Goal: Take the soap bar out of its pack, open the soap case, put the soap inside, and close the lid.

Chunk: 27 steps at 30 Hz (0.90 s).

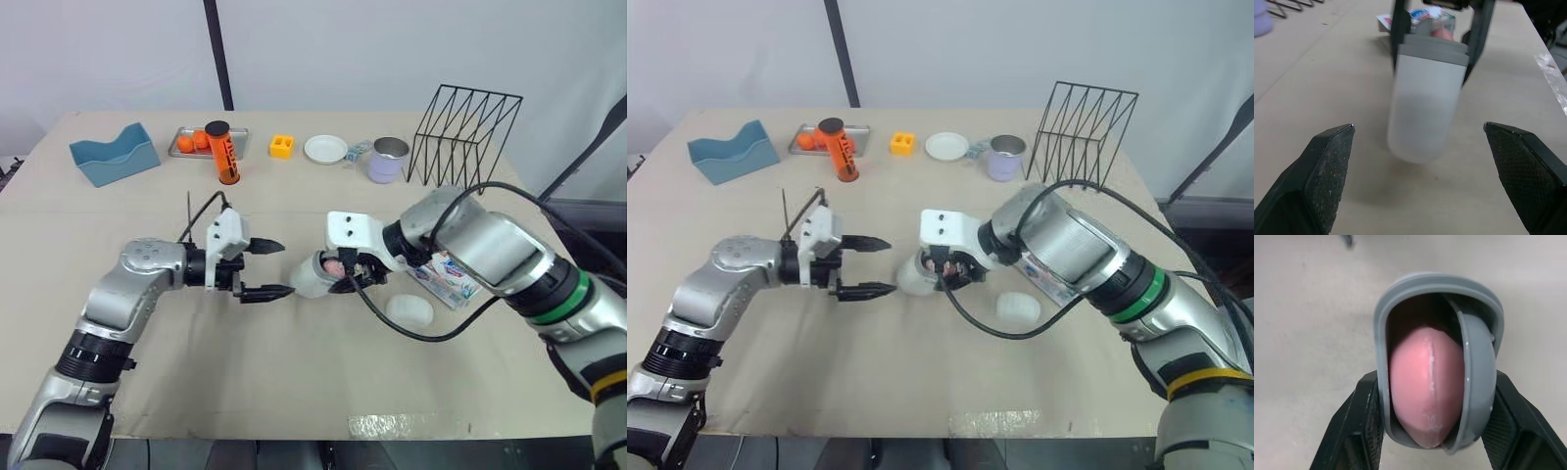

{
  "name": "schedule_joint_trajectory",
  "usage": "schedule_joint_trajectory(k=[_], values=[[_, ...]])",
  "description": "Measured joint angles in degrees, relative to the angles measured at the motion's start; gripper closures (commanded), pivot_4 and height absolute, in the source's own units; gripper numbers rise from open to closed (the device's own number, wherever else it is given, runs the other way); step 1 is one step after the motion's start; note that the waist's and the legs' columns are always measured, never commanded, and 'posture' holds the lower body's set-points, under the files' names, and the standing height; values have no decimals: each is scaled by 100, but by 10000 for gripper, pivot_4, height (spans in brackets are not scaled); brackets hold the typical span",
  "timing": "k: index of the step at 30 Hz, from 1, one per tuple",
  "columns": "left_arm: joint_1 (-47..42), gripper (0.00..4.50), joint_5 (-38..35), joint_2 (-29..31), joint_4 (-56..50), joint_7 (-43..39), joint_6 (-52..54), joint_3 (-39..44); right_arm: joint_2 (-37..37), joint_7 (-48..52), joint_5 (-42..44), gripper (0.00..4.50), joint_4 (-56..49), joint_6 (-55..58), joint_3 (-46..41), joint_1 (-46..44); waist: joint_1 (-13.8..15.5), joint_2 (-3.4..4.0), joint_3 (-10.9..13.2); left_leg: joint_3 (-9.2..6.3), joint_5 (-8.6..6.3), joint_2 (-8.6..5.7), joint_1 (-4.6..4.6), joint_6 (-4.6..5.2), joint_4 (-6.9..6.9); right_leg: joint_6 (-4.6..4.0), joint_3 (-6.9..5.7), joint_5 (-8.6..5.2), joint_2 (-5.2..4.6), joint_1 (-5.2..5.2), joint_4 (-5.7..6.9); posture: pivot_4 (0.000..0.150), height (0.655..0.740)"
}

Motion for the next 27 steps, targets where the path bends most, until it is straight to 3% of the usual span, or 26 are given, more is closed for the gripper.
schedule_joint_trajectory(k=[10,27], values=[[-266,297,245,-300,-174,508,306,-204,247,790,-1048,24639,252,-265,256,-329,0,0,0,-4,1,-2,0,-1,4,-1,-5,0,-4,2,3,1500,7400],[-112,297,373,-659,-426,951,485,-434,671,1140,-1680,24639,391,-145,411,-340,1,0,0,-11,2,-6,0,-2,11,-1,-13,1,-9,9,6,1500,7400]])
